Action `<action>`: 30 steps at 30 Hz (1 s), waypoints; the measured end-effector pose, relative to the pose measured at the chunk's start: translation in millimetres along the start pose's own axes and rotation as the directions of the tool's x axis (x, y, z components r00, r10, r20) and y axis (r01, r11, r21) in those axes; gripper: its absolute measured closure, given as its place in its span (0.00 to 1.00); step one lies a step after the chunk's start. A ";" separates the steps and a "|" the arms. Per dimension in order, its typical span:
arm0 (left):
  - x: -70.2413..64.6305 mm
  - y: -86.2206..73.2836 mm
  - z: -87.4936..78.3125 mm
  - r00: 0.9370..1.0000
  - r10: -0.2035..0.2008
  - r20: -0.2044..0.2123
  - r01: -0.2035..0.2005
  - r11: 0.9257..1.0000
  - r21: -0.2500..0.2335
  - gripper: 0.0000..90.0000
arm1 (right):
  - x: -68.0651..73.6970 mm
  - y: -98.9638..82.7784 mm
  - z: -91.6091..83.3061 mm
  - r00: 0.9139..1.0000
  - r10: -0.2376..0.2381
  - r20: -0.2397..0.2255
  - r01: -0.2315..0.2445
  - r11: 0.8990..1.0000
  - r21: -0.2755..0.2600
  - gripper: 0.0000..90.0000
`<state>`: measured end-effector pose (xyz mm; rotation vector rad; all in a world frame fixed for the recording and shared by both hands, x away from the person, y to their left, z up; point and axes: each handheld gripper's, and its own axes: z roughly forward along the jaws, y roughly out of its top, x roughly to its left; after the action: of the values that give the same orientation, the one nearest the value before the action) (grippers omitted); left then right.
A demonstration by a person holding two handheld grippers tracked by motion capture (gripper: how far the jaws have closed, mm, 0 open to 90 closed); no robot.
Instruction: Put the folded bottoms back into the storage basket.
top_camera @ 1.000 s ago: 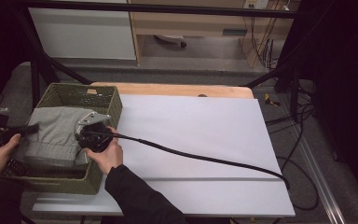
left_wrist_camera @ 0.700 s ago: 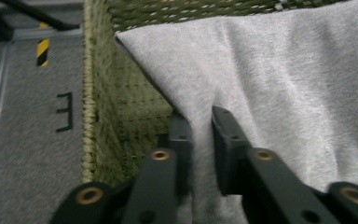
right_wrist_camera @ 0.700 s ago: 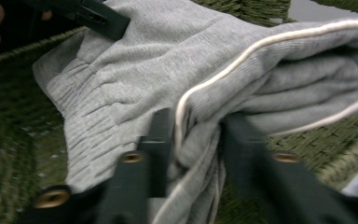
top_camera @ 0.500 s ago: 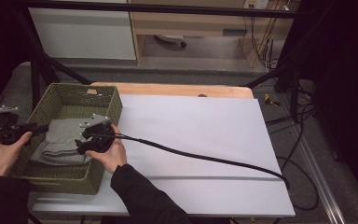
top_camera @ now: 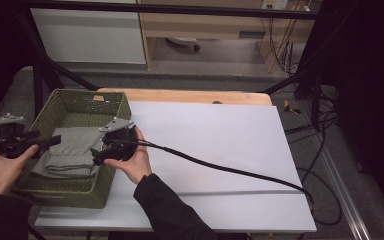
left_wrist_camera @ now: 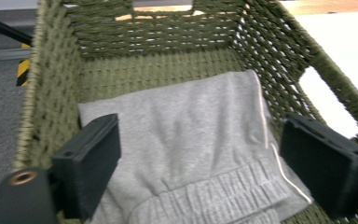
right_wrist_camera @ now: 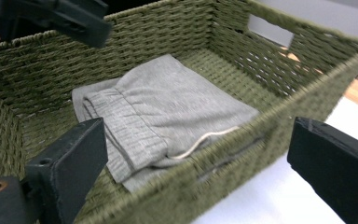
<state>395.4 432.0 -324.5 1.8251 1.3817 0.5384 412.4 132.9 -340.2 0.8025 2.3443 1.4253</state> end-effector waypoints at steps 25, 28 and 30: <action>-49.2 2.8 5.8 0.990 0.098 0.104 -0.099 0.995 0.002 0.04 | -67.1 -50.2 -71.8 0.997 0.064 0.036 -0.066 0.996 0.056 0.04; -56.8 4.5 7.9 0.987 0.112 0.116 -0.112 0.994 -0.003 0.04 | -75.9 -55.5 -83.2 0.995 0.084 0.046 -0.086 0.995 0.051 0.04; -61.4 5.9 9.3 0.985 0.123 0.122 -0.123 0.992 -0.004 0.04 | -82.2 -59.0 -91.7 0.994 0.096 0.052 -0.098 0.994 0.039 0.04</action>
<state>385.9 370.6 -318.6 1.9220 1.1954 0.4796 414.1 -3.2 -352.6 0.9643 2.3329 1.3814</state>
